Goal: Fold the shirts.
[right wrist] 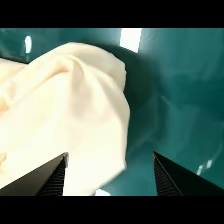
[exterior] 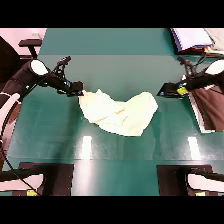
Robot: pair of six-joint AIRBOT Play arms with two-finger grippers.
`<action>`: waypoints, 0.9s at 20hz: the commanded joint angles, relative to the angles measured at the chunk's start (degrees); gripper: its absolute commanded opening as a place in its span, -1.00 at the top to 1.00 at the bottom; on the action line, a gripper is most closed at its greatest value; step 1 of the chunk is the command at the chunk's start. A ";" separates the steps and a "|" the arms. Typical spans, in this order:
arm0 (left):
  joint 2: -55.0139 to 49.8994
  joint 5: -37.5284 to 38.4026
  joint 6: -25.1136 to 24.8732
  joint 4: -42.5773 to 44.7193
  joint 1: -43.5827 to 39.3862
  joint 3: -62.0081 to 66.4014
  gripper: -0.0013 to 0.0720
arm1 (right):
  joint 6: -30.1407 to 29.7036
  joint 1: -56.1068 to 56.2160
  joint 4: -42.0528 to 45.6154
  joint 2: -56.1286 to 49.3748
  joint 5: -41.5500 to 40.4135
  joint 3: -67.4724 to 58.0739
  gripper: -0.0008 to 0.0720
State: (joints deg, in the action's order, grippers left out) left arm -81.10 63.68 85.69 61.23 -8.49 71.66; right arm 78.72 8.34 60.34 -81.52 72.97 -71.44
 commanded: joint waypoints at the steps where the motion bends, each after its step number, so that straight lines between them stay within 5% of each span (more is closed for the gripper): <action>1: 0.68 0.74 -0.66 0.09 0.07 0.46 0.90 | -1.44 1.68 -5.35 -7.69 -3.32 -0.55 -0.68; 4: 0.68 0.55 -0.66 0.09 0.07 0.46 0.90 | -1.44 4.50 -5.14 -13.33 -2.43 -5.51 -0.51; 5: 0.68 0.55 -0.68 0.09 0.07 0.46 0.90 | -1.49 5.33 -4.87 -14.71 -2.54 -7.23 -0.06; 6: 0.70 0.57 -0.68 0.09 0.07 0.48 0.90 | -1.92 5.97 -4.66 -15.65 -2.58 -8.81 0.61; 7: 1.01 0.33 -0.70 0.09 0.07 0.48 0.91 | -2.78 6.25 -4.72 -15.91 -2.56 -10.16 0.93; 18: 29.49 -3.23 -0.33 6.95 0.09 27.15 0.90 | -3.19 -1.92 -1.77 13.25 0.04 -34.73 0.93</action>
State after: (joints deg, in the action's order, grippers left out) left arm -58.67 61.12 85.06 67.11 -8.43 90.41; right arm 75.59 8.51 58.19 -76.44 71.94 -99.96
